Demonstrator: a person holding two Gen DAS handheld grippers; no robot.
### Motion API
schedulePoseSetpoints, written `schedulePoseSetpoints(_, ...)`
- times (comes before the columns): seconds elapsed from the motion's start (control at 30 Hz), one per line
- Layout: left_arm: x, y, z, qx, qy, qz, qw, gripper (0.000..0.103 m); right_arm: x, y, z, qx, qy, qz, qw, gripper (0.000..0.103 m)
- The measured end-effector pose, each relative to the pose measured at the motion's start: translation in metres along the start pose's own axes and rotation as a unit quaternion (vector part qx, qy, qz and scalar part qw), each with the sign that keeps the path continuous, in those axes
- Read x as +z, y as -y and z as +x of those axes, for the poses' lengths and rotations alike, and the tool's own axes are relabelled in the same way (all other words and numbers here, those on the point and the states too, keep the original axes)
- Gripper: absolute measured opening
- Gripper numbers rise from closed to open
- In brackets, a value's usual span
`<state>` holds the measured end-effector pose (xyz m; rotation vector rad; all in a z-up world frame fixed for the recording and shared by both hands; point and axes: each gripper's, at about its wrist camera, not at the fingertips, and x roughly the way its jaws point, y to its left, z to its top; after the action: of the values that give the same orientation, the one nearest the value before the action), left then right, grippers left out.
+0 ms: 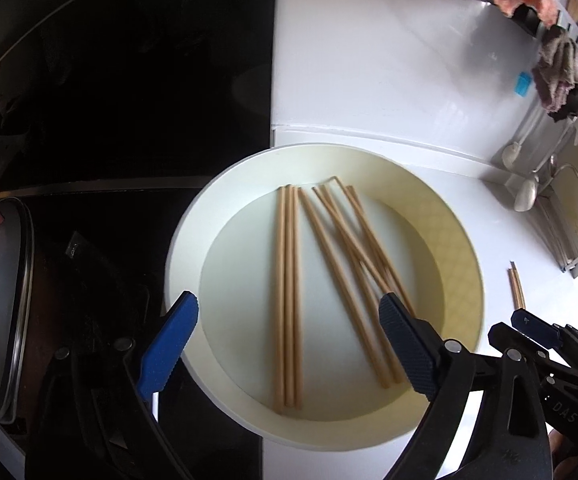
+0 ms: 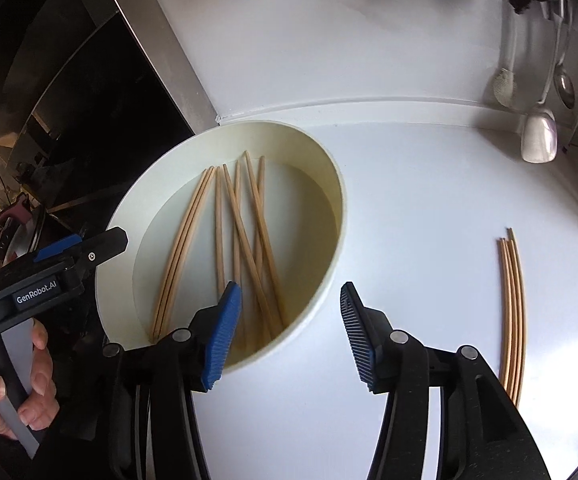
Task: Organize utensils
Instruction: 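Move both open grippers back toward the remaining chopstick pile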
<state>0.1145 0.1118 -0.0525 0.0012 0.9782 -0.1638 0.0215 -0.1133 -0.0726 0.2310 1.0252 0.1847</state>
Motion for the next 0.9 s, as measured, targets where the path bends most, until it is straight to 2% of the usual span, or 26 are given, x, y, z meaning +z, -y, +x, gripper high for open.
schedulePoseSetpoints(0.23,-0.014,0.048,-0.018,-0.012,0.007,0.022,0.9997,0.092,-0.019,0.039,-0.023,-0.011,0.008,0.019,1.000,0.055)
schedulePoseSetpoints(0.6,-0.054,0.146,-0.041,-0.018,0.000,0.019,0.9997,0.095,-0.058,0.147,-0.083,-0.022,0.027,0.030,0.999,0.062)
schedulePoseSetpoints(0.9,-0.094,0.216,-0.044,0.003,-0.022,0.018,0.9996,0.095,-0.086,0.228,-0.084,-0.040,0.013,0.022,0.999,0.062)
